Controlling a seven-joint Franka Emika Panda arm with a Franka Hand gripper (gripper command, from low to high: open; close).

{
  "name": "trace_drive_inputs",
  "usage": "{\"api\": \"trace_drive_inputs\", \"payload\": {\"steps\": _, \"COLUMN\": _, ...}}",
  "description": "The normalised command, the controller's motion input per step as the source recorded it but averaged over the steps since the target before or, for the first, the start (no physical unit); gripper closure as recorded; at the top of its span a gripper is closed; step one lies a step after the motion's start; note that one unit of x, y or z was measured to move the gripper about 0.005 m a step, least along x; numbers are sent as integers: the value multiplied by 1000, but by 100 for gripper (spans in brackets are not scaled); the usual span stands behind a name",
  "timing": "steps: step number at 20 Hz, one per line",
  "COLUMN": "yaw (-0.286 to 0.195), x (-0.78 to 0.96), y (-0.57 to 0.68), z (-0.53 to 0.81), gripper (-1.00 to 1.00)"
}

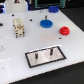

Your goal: Insert the blue gear onto the right peg, followed by the red gear

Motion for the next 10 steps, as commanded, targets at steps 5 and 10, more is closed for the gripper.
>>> {"api": "trace_drive_inputs", "payload": {"steps": 5, "yaw": 0, "x": -725, "y": 349, "z": -186, "gripper": -100}}
{"api": "trace_drive_inputs", "payload": {"steps": 10, "yaw": 0, "x": -719, "y": 345, "z": -192, "gripper": -100}}
